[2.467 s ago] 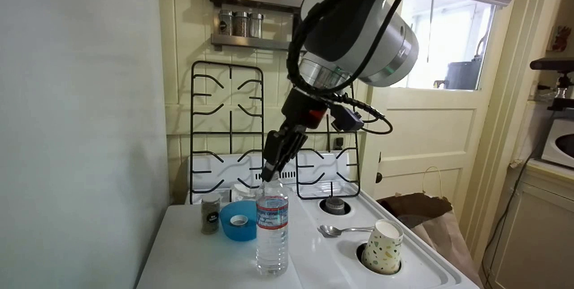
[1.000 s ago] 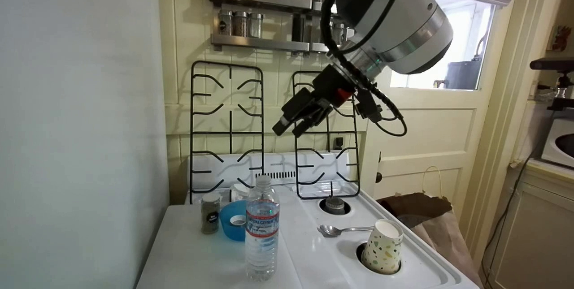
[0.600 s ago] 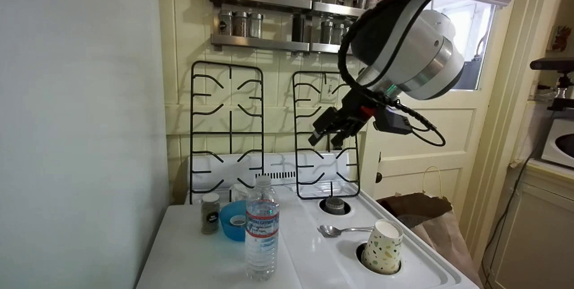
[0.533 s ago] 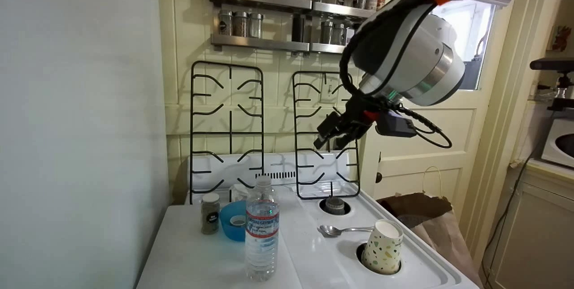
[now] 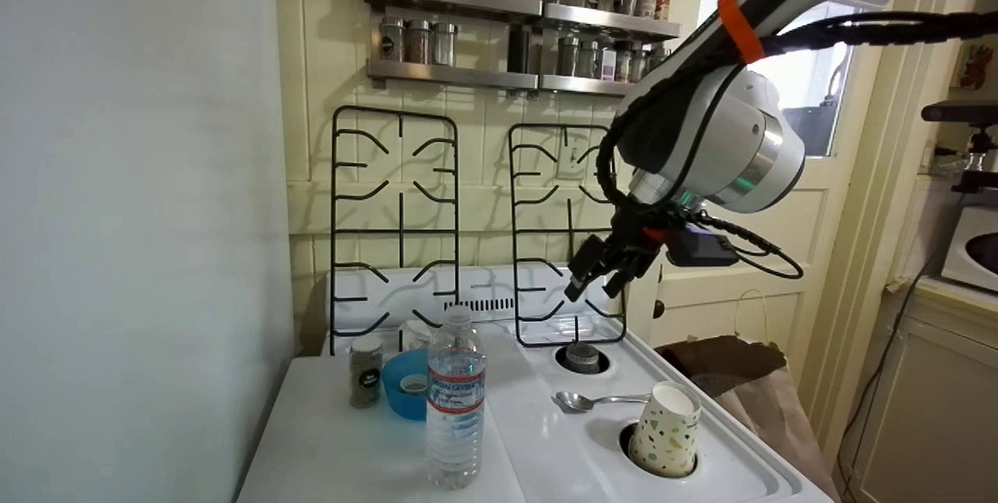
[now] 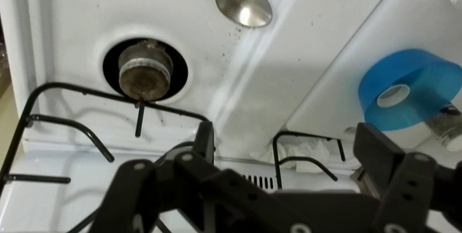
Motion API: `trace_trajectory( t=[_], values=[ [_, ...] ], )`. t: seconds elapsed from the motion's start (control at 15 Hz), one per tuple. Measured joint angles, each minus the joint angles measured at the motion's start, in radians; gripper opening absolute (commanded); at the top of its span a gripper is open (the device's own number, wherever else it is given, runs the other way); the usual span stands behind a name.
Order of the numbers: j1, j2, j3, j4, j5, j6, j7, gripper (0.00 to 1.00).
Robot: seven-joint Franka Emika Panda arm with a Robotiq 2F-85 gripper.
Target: Put the bottle upright
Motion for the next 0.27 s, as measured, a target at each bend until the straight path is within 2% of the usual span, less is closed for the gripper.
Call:
trace_trajectory(
  t=[0.27],
  values=[
    [0.004, 0.013, -0.025, 0.010, 0.049, -0.013, -0.042, 1.00]
  ],
)
